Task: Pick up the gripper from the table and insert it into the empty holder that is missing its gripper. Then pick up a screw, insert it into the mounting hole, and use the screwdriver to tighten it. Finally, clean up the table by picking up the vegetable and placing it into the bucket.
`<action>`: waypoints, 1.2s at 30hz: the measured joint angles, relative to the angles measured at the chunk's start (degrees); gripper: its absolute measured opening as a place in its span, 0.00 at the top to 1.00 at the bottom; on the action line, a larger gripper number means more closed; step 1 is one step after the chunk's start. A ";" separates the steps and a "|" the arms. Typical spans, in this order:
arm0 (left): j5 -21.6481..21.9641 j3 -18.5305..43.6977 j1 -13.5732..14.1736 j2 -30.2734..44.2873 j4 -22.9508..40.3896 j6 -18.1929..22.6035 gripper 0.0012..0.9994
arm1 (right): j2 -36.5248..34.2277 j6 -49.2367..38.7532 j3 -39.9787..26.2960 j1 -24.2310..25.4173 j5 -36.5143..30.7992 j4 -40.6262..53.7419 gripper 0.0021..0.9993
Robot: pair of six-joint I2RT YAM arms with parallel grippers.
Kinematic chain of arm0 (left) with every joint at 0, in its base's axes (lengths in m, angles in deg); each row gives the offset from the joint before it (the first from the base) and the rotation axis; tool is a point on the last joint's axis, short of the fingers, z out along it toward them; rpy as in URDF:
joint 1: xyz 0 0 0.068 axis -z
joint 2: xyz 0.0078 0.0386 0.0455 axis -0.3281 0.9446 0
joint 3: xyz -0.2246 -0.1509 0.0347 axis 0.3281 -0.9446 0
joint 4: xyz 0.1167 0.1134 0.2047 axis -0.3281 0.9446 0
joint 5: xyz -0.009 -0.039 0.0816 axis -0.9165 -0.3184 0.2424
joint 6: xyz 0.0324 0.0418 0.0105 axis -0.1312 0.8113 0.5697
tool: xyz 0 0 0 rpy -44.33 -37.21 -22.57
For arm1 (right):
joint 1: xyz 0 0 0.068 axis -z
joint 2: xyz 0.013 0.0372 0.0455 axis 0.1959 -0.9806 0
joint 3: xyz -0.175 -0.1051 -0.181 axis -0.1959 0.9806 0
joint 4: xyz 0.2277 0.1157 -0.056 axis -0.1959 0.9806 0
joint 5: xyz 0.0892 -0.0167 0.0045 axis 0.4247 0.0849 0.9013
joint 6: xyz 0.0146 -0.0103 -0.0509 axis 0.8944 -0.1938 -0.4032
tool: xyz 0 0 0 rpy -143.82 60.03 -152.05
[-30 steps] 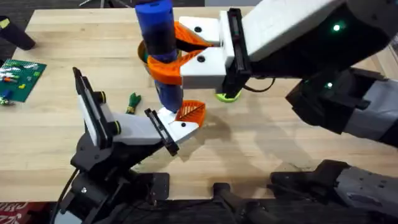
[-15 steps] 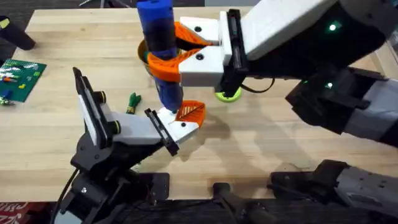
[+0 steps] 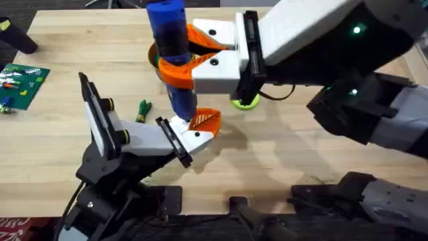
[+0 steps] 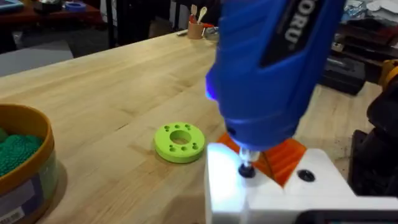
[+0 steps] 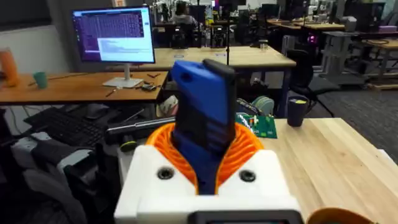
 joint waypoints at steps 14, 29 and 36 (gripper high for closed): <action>0.26 0.02 -0.02 0.00 -0.10 0.37 0.99 | -1.25 0.64 1.01 0.02 1.54 -9.27 0.89; 0.20 0.02 0.00 -0.02 -0.02 0.37 0.99 | -0.11 0.59 0.87 0.35 -2.77 -24.42 0.89; 0.20 0.02 0.00 0.00 -0.02 0.37 0.99 | -0.13 -1.06 0.83 5.05 -2.94 -13.80 0.89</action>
